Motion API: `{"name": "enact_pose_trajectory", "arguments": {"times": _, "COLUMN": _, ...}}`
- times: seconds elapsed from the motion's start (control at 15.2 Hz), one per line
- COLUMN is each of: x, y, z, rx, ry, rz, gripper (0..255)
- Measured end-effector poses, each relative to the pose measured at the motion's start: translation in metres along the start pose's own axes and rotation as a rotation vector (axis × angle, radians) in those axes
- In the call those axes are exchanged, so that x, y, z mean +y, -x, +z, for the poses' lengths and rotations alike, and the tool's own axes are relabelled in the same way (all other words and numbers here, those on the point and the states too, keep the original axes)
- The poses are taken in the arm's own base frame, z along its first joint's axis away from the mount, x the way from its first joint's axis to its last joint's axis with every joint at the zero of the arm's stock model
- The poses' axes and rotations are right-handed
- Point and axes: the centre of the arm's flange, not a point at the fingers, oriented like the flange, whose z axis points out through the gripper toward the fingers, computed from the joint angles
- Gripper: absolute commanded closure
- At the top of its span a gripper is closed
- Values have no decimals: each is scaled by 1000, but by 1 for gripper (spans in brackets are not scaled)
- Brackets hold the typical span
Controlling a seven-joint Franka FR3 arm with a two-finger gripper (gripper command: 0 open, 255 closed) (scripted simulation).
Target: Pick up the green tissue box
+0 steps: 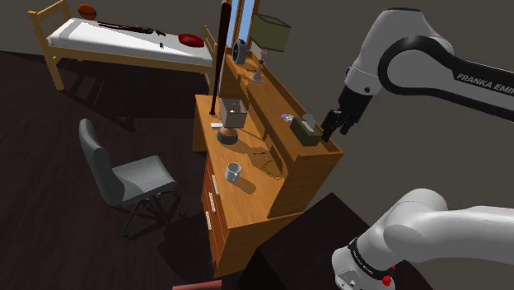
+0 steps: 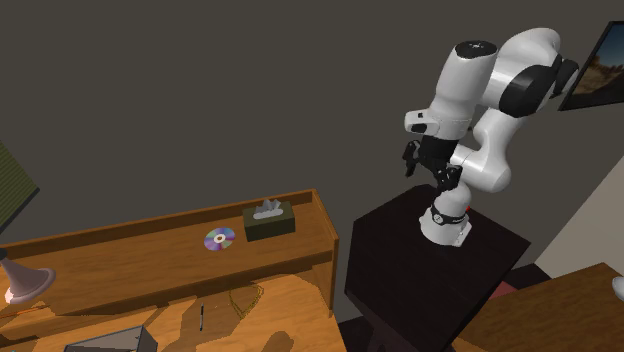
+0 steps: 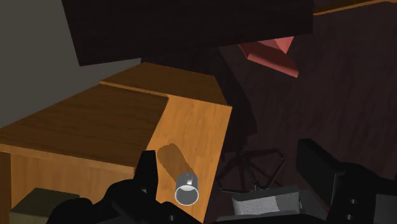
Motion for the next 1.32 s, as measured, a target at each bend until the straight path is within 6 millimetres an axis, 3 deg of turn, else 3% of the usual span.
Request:
{"name": "enact_pose_trajectory", "arguments": {"times": 0.13, "x": 4, "y": -4, "z": 3, "rx": 0, "ry": 4, "rz": -8, "gripper": 0}}
{"name": "enact_pose_trajectory", "arguments": {"times": 0.53, "x": 51, "y": -33, "z": 34, "rx": 3, "ry": 51, "rz": -107, "gripper": 0}}
{"name": "enact_pose_trajectory", "arguments": {"times": 0.79, "x": 82, "y": -61, "z": 63, "rx": 5, "ry": 86, "rz": -180, "gripper": 0}}
{"name": "enact_pose_trajectory", "arguments": {"times": 1.32, "x": 149, "y": -120, "z": 101, "rx": 10, "ry": 157, "rz": -327, "gripper": 0}}
